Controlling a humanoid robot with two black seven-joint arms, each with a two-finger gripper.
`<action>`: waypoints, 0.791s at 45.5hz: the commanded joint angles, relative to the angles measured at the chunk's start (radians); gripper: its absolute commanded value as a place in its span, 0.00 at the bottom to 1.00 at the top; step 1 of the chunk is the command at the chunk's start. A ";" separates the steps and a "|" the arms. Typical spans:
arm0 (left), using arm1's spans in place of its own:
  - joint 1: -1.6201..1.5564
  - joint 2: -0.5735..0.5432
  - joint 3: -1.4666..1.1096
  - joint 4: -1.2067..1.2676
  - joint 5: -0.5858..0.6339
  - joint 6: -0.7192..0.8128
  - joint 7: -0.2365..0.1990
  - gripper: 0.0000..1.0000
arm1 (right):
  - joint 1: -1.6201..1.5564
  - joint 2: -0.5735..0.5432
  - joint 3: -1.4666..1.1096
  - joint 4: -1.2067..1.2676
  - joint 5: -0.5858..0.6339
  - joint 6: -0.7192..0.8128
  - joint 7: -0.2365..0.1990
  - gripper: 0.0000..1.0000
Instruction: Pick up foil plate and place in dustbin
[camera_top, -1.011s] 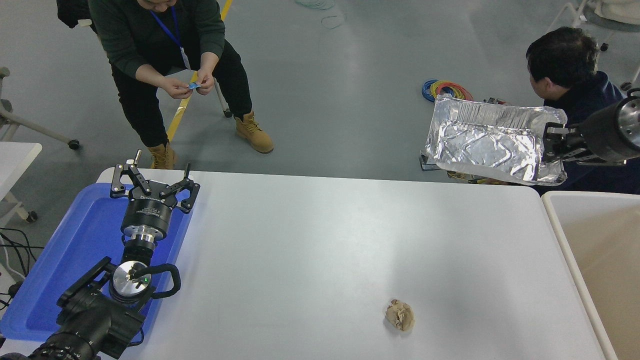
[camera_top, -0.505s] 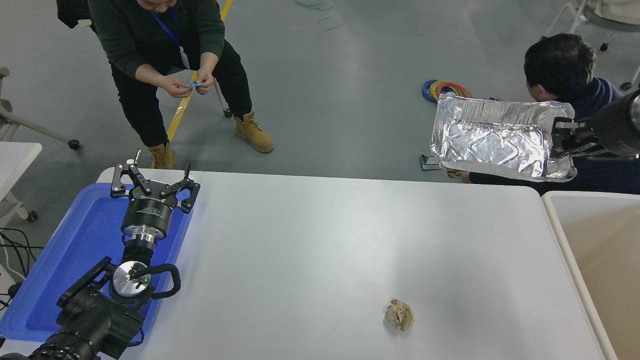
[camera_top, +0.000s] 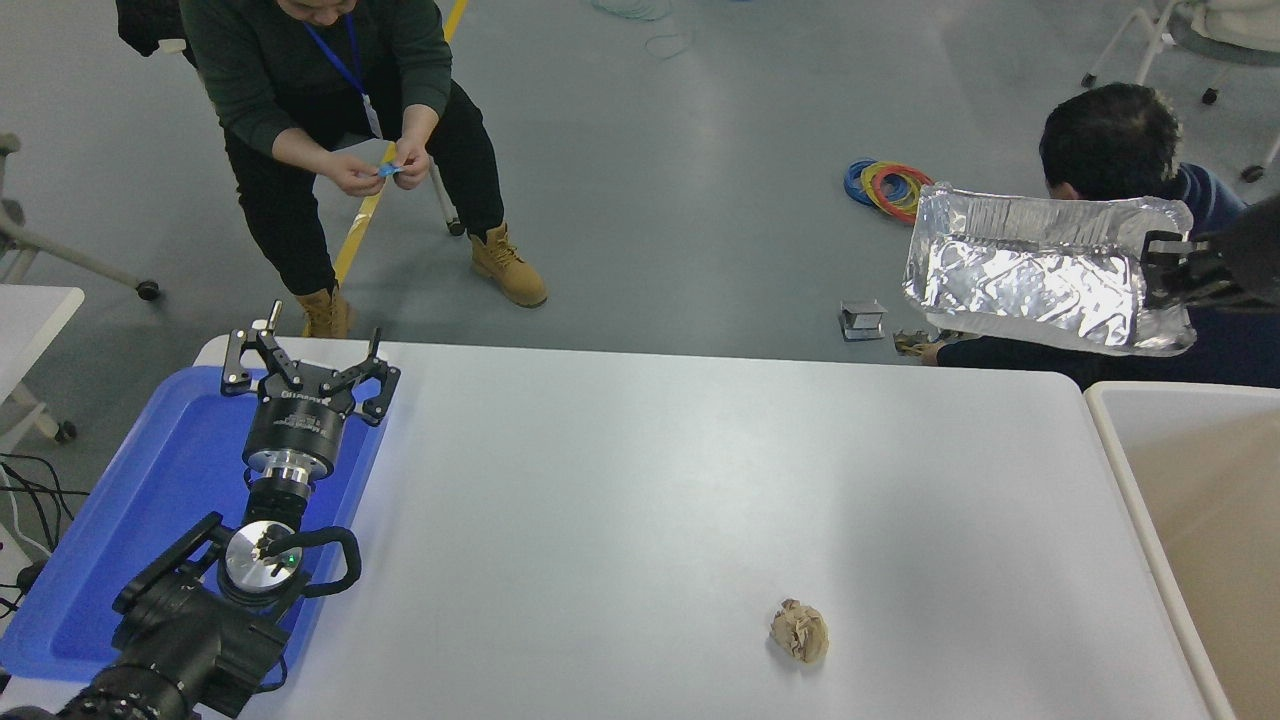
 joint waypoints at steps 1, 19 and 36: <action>0.000 0.001 0.000 0.000 0.000 0.000 0.001 1.00 | -0.182 -0.070 0.001 -0.219 -0.015 0.014 0.001 0.00; 0.000 -0.001 0.000 0.000 0.000 0.000 0.001 1.00 | -0.495 -0.079 0.047 -0.605 0.002 -0.023 -0.011 0.00; 0.000 -0.001 0.000 0.000 0.000 0.000 -0.001 1.00 | -0.760 -0.082 0.116 -0.800 0.002 -0.155 -0.047 0.00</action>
